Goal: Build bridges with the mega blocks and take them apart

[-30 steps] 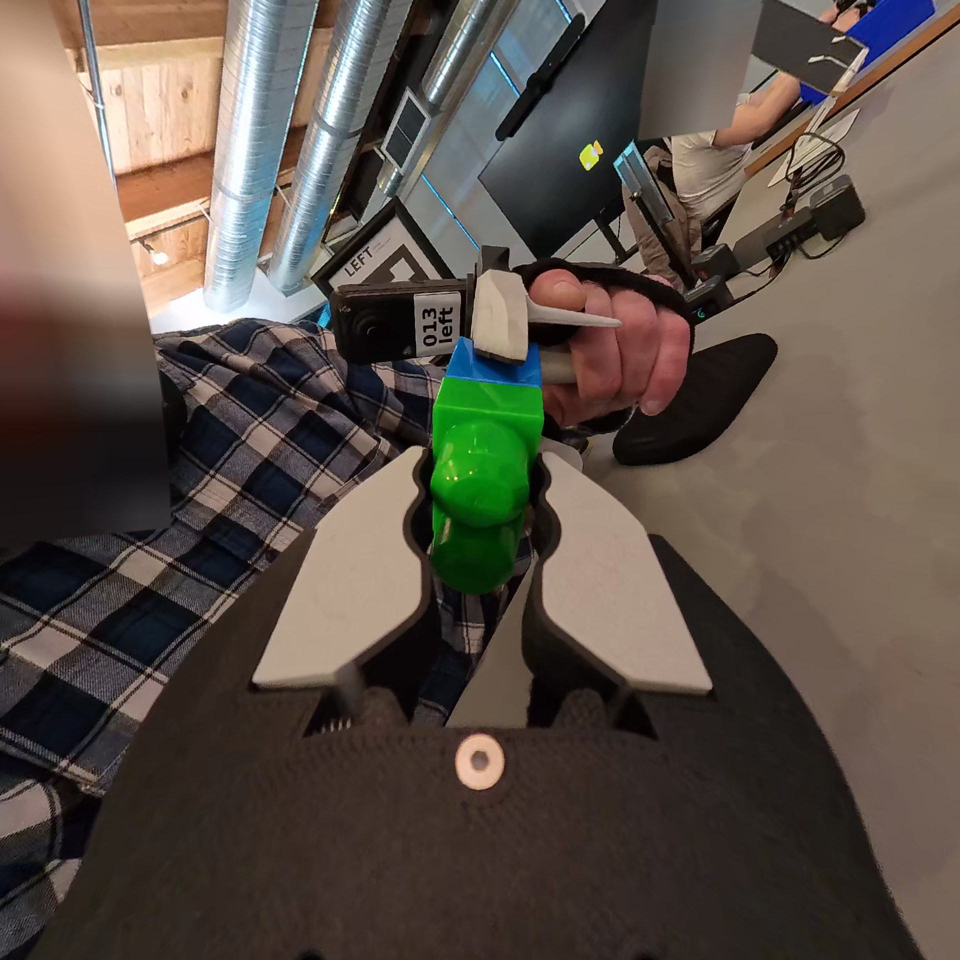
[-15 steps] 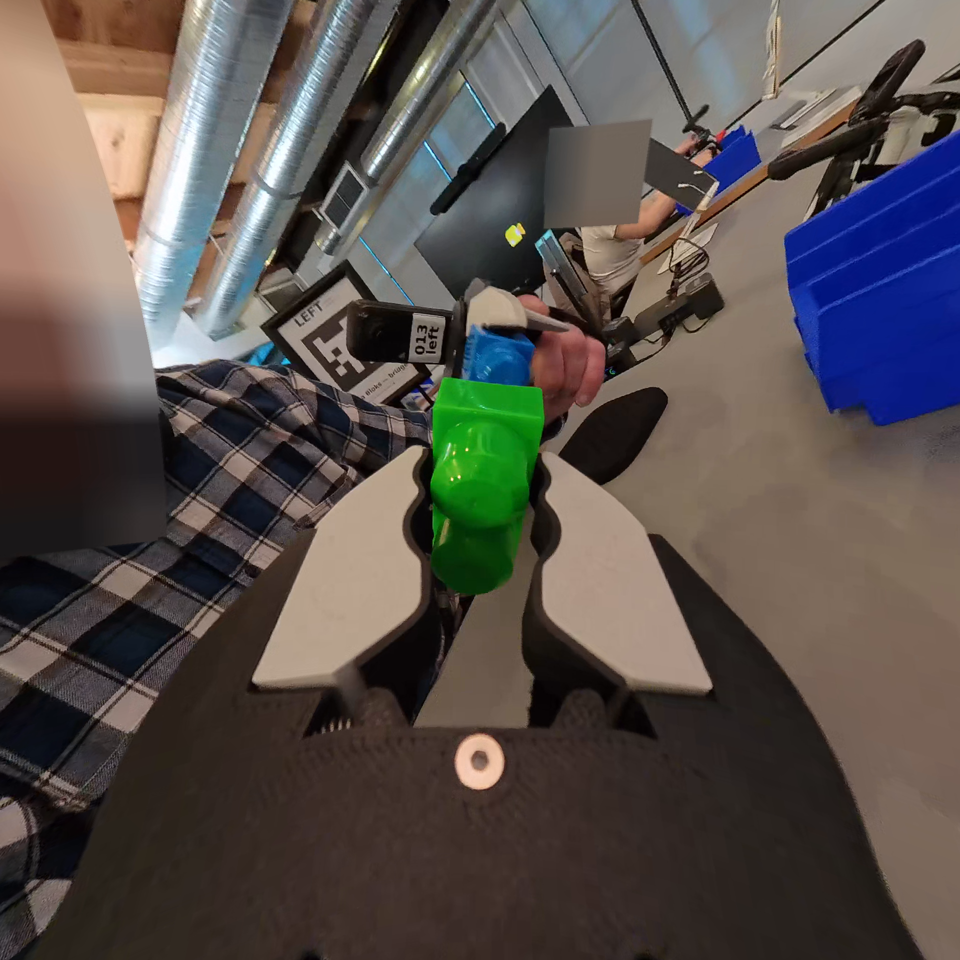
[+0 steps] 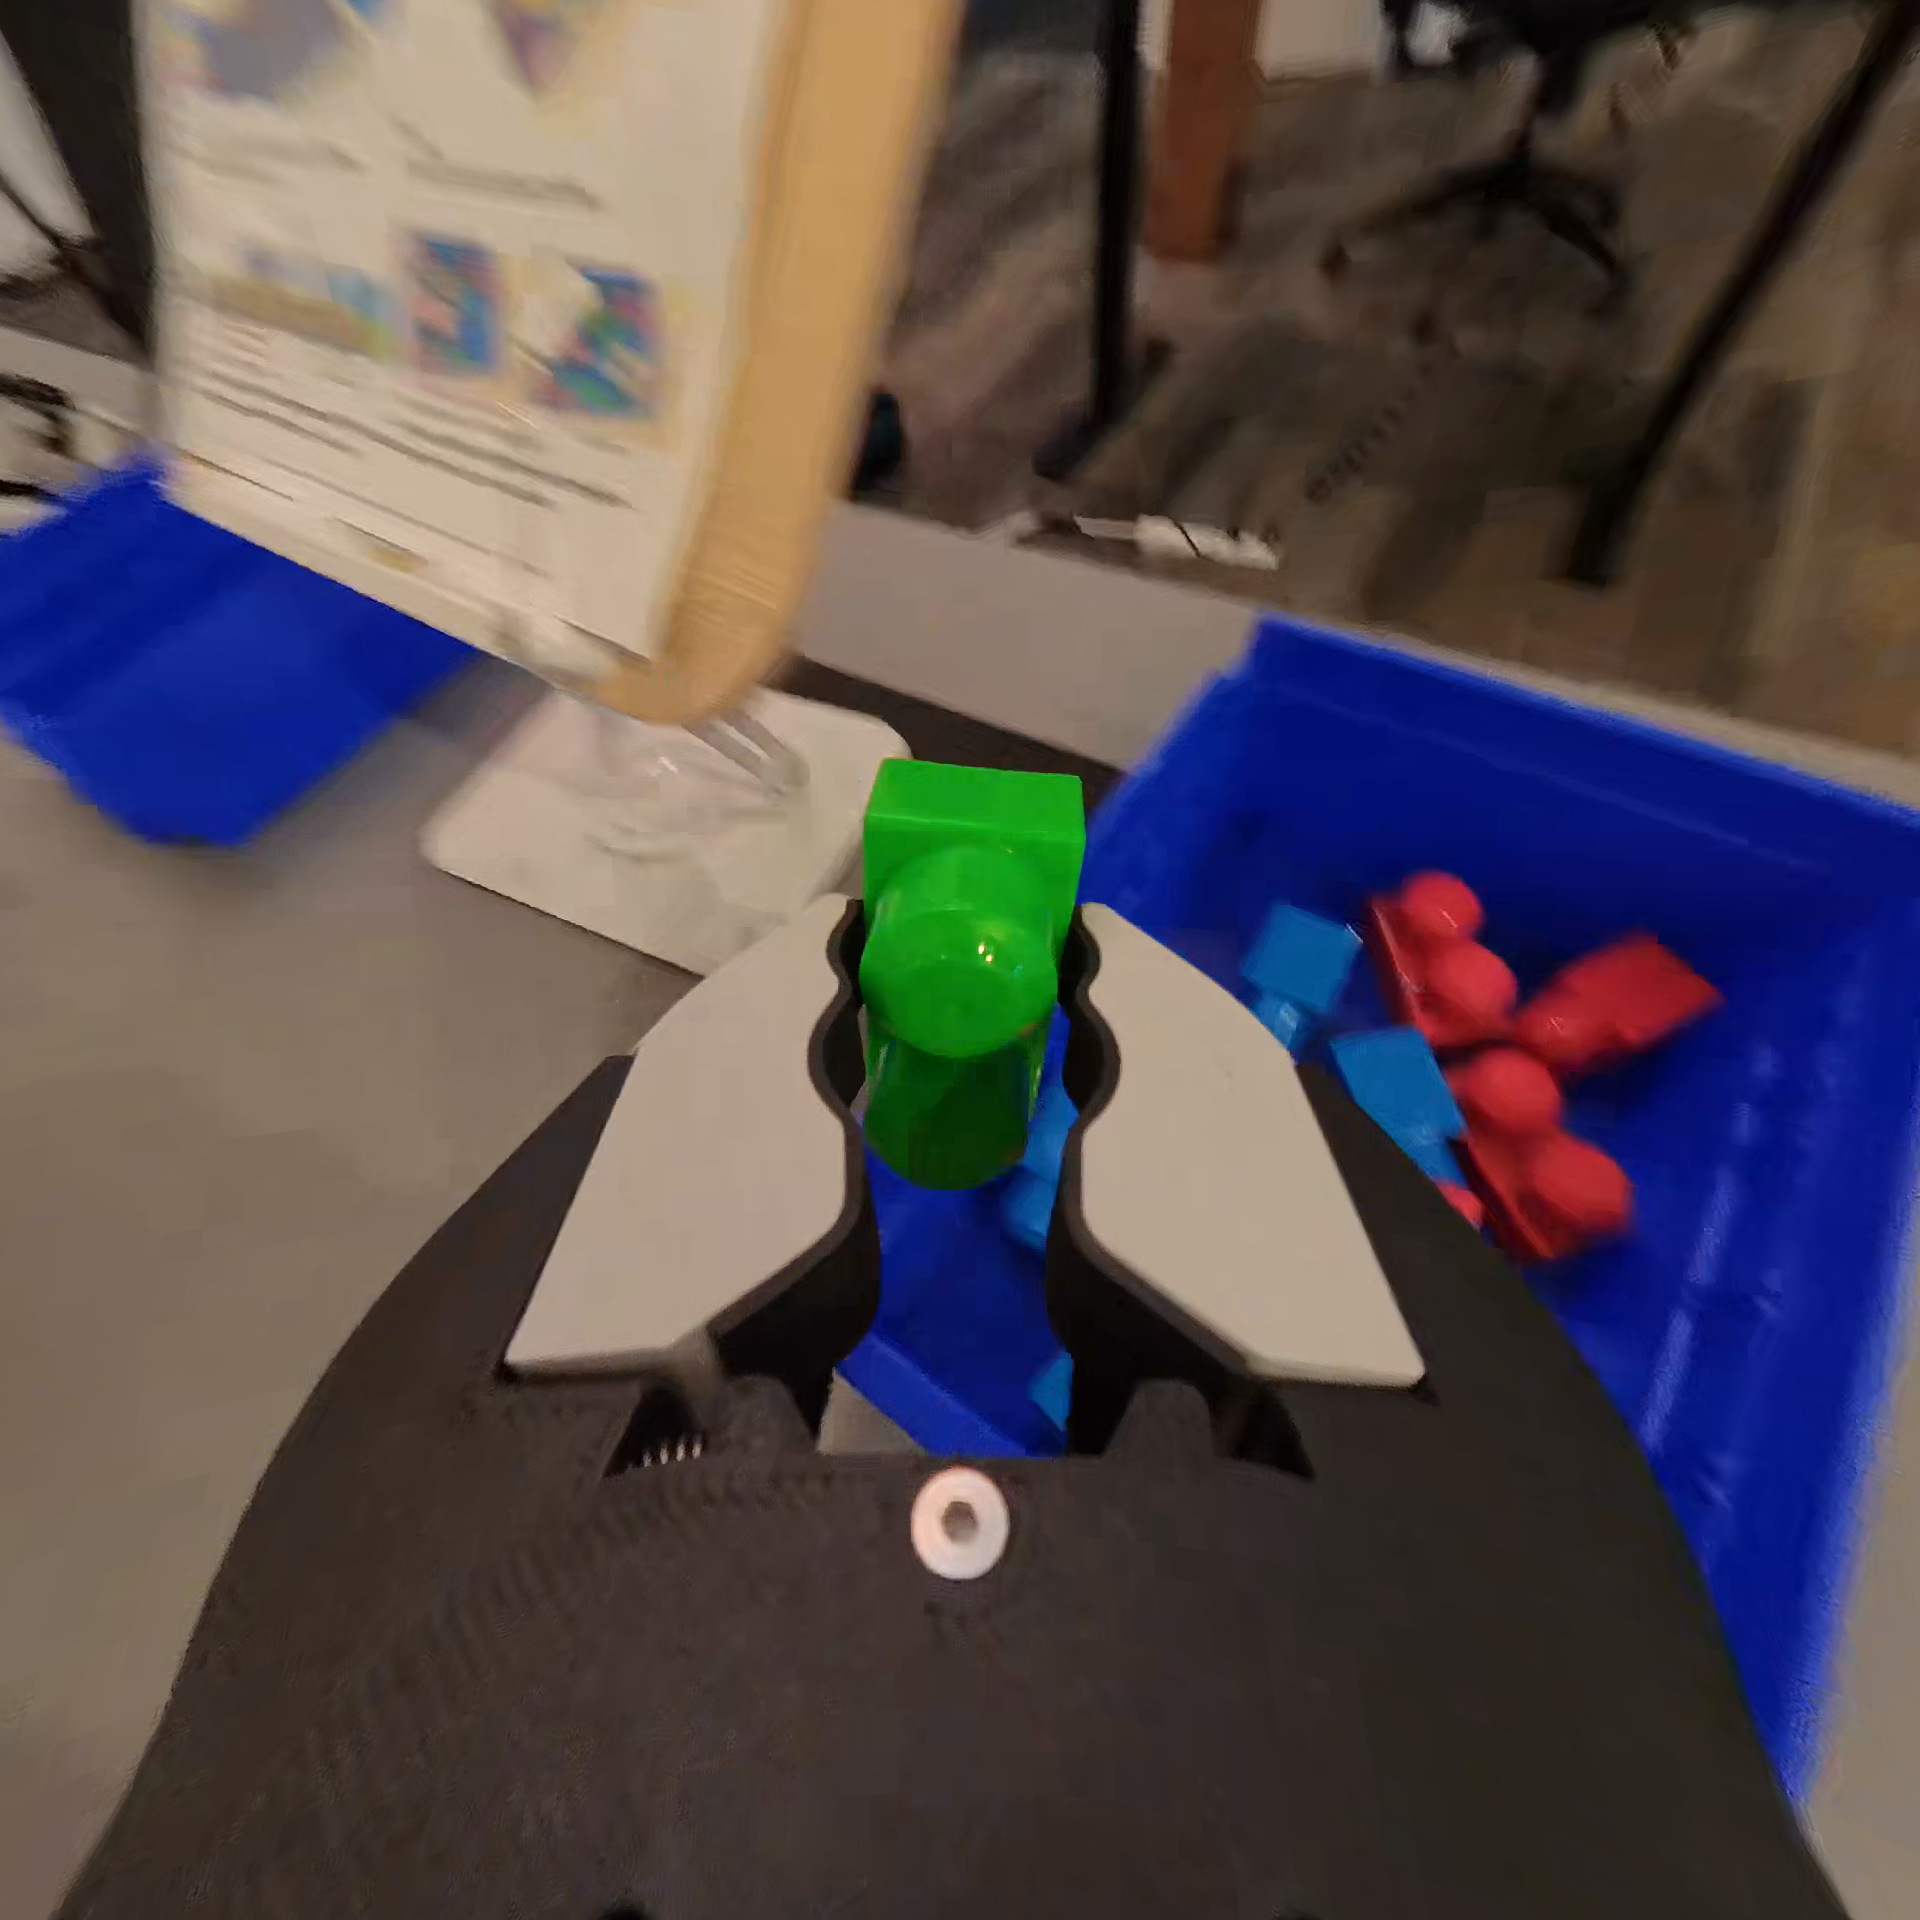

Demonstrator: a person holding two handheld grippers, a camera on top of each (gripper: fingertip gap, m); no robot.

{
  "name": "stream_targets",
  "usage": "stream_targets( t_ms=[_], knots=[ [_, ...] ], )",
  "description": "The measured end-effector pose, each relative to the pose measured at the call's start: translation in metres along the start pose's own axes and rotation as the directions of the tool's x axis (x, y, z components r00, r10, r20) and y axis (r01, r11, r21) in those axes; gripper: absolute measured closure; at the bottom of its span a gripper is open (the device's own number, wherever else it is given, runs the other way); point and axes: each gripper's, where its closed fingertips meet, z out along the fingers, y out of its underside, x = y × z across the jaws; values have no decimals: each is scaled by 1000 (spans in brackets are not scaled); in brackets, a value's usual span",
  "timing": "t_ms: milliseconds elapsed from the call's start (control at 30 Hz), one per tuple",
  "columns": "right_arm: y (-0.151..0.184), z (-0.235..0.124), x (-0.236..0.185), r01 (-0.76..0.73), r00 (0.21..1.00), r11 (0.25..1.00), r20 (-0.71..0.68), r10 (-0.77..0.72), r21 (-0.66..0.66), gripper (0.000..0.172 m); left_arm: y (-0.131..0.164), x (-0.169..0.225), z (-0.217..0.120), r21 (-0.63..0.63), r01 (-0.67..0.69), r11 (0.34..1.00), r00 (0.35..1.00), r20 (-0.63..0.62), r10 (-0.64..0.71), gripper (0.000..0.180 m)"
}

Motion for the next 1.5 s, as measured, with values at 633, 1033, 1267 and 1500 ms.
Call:
stream_targets(
  t_ms=[633,1033,1267,1500],
  knots=[
    [-27,4,-117,102,942,987,308,-135,123,100,-7,-3,8,50,67,997,998,1,-67,105],
    [17,5,-371,-44,314,986,934,169,-164,95,-28,10,9,96,-10,995,1000,-3,10,105],
    [36,11,-415,-68,87,954,951,297,-291,112,-35,16,12,106,-64,992,998,1,64,105],
    [36,9,-424,-77,-3,953,956,294,-293,135,-33,17,12,107,-70,992,998,7,69,105]
  ],
)
